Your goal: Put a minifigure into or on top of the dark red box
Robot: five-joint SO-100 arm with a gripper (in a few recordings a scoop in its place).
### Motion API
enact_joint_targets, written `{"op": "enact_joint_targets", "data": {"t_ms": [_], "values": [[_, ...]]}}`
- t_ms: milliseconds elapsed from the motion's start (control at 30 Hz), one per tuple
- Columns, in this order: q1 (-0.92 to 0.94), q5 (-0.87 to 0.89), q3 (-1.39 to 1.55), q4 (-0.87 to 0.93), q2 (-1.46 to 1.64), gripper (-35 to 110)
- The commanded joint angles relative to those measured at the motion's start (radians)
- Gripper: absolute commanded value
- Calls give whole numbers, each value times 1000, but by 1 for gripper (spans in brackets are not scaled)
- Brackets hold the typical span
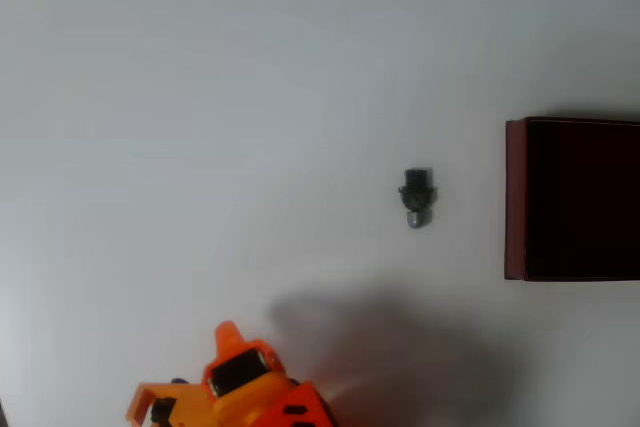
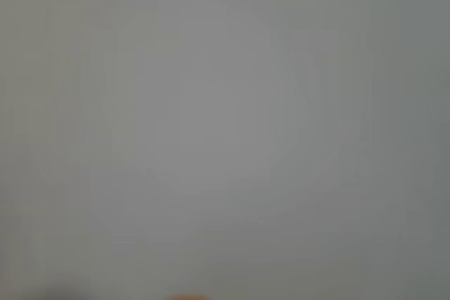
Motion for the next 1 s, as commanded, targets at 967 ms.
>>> {"op": "enact_joint_targets", "data": {"t_ms": [967], "values": [[451, 615, -60, -23, -18, 20]]}}
